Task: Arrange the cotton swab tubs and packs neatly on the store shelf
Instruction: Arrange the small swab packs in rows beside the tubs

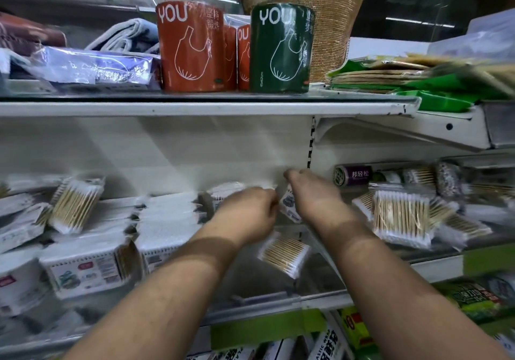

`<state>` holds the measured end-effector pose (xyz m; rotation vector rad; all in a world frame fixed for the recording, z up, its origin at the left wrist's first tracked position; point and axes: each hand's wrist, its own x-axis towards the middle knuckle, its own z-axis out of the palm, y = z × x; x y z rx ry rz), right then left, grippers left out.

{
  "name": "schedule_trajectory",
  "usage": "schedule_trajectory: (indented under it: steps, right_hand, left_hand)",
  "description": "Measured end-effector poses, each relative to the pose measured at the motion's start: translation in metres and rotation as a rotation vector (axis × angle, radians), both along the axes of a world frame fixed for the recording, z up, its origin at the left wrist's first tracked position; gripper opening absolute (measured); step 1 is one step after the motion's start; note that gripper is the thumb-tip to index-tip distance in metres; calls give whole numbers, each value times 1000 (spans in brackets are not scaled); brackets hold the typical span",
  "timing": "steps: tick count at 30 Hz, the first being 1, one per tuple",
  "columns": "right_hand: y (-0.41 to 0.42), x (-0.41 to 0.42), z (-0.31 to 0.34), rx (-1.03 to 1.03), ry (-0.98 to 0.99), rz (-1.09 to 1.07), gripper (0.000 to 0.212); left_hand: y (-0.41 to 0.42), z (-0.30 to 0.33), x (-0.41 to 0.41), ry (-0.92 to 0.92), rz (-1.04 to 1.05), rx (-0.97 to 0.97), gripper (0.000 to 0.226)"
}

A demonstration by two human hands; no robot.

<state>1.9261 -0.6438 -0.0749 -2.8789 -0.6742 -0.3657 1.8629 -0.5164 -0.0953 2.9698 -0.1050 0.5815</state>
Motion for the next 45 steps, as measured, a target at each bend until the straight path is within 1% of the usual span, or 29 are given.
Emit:
schedule_trajectory:
  steps: [2,4,7,9,11,12,14,17,19,21,24,26,28,29,31,33,34,37,39,41,42,43,45]
  right_hand:
    - [-2,5,-9,118,18,55,73]
    - [-5,3,-17,241,32,93,80]
    - [-4,-1,-27,257,34,138,77]
    - [-6,-2,-33,283,77,161,71]
    - [-7,-2,-38,310,119,193,66]
    - [-8,-1,-41,336,141,202,66]
    - [-6,-2,-44,394,191,203,75]
    - [-7,-1,-49,477,226,178,83]
    - [-10,-2,-54,564,192,180,81]
    - [-14,-6,-57,634,172,188,68]
    - [-17,-17,-59,638,266,166,38]
    - [-18,-24,-57,617,314,137,28]
    - [-19,-30,-57,663,343,123,32]
    - [-20,-32,-57,719,382,124,35]
    - [-18,-36,-60,901,546,172,36]
    - [-15,-38,-64,1105,702,251,35]
    - [-14,-38,-64,1191,742,254,33]
    - [-15,-34,-57,1374,766,143,20]
    - [-19,-32,-54,1410,787,110,17]
    - [-20,-32,-56,1441,843,83,26]
    - [-20,-32,-58,1462,871,64,31]
    - [-20,-33,-59,1473,894,53,36]
    - [-21,-34,-61,1422,917,61,48]
  left_hand:
    - [-8,-13,5,53,-6,-94,22]
    - [-11,-23,7,85,-2,-140,25]
    - [-12,-34,8,90,6,-121,29]
    - [-14,-38,7,102,-1,-127,30]
    - [-14,-41,7,158,-30,-161,32]
    - [-13,-42,6,210,-56,-191,34]
    - [-10,-42,2,312,-114,-251,41]
    - [-5,-38,-6,352,-129,-325,52]
    - [-2,-36,-10,319,-89,-330,58]
    - [-2,-36,-15,289,-41,-332,59]
    - [-4,-37,-20,213,-18,-304,46]
    - [-4,-38,-22,106,-3,-300,37]
    - [-3,-38,-23,-39,20,-382,32]
    - [-2,-36,-23,-112,35,-441,30]
    - [-2,-33,-22,-200,71,-557,28]
    - [-5,-31,-22,-204,80,-628,30]
    - [-7,-30,-23,-194,69,-628,33]
    - [-12,-29,-34,-169,-6,-544,46]
    - [-13,-30,-45,-106,-102,-520,50]
    - [-14,-30,-53,-17,-165,-613,59]
    - [-13,-30,-54,-7,-172,-657,61]
    - [-11,-30,-54,-23,-161,-671,60]
    - [-4,-29,-48,-115,-92,-652,44]
